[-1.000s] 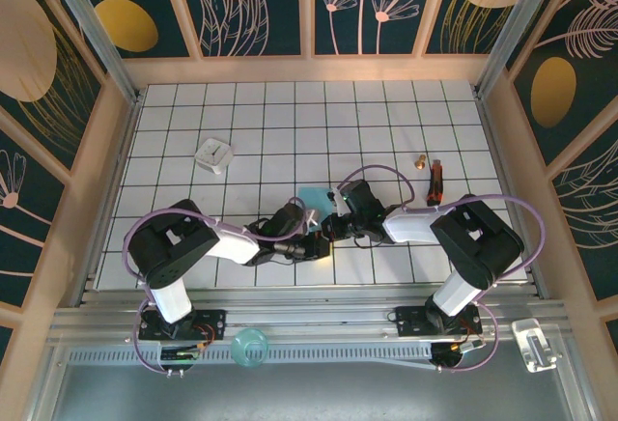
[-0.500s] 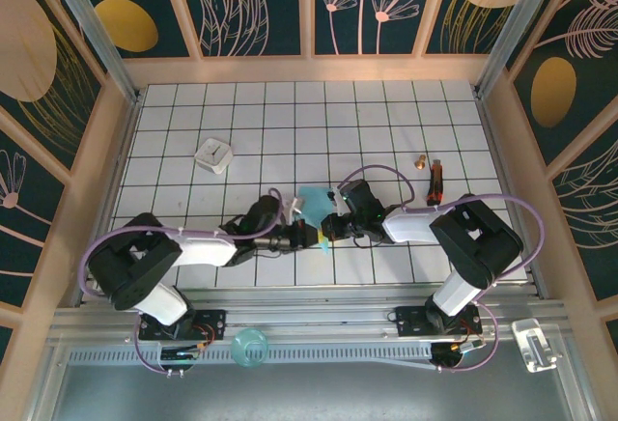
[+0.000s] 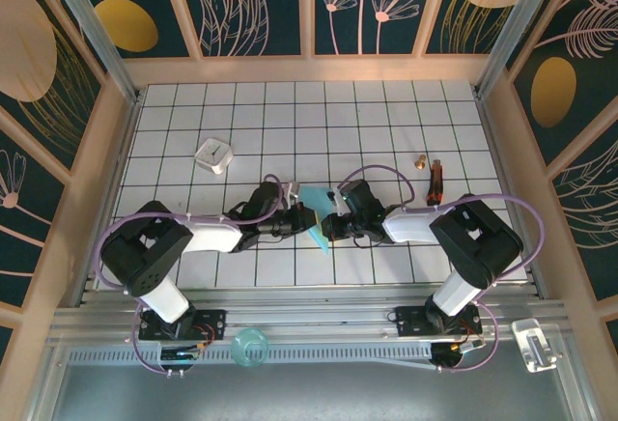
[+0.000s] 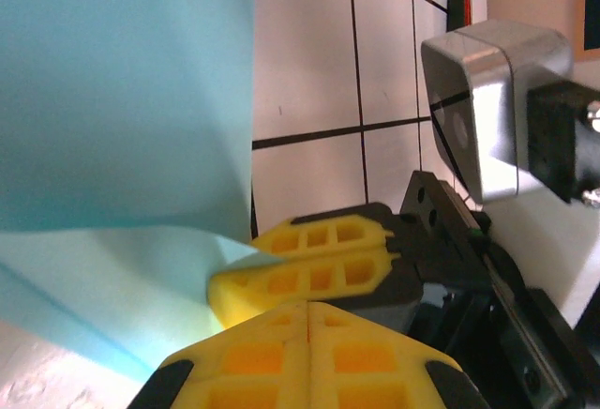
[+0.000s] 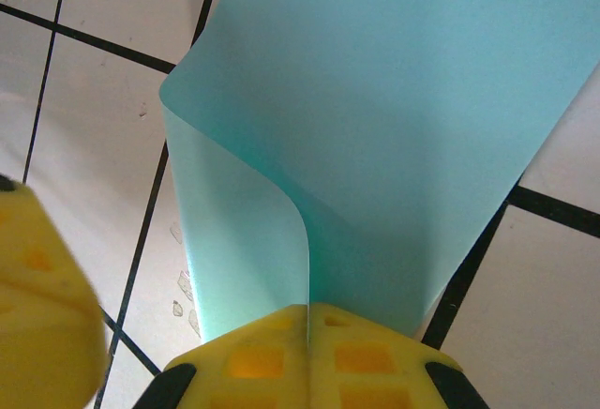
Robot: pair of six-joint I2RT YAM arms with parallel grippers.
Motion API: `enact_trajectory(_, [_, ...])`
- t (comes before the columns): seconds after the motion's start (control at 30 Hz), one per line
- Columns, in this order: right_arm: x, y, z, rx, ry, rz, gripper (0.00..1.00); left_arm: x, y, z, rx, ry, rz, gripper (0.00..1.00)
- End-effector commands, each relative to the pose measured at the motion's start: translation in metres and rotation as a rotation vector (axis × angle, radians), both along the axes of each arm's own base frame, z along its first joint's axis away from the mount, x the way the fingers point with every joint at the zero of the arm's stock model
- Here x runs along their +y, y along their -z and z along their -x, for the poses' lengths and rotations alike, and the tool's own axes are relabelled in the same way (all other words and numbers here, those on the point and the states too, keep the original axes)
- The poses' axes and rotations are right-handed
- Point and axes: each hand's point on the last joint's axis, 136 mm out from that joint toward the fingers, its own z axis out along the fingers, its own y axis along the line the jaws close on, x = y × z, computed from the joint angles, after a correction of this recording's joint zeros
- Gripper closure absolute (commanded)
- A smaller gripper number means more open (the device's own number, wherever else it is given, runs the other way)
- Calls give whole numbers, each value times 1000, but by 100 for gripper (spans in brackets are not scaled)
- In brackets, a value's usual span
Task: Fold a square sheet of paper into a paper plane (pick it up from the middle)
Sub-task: Third fold the triangle at the center of the table.
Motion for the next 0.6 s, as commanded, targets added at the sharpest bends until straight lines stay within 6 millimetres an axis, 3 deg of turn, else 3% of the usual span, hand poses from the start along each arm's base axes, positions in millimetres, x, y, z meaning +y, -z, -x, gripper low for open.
enact_trajectory(0.0, [-38, 51, 33, 152, 17, 189, 100, 0, 5, -11, -25, -1, -41, 100])
enact_trajectory(0.17, [-39, 52, 33, 153, 16, 193, 100, 4, 15, -16, -27, -6, -89, 100])
enact_trajectory(0.2, [-38, 53, 34, 155, 15, 194, 100, 8, 29, -14, -7, -4, -122, 100])
enact_trajectory(0.4, [-39, 54, 34, 156, 14, 198, 100, 18, 50, -10, 17, 10, -189, 100])
enact_trajectory(0.57, [-40, 55, 35, 158, 15, 200, 100, 26, 59, -5, 33, 7, -207, 100])
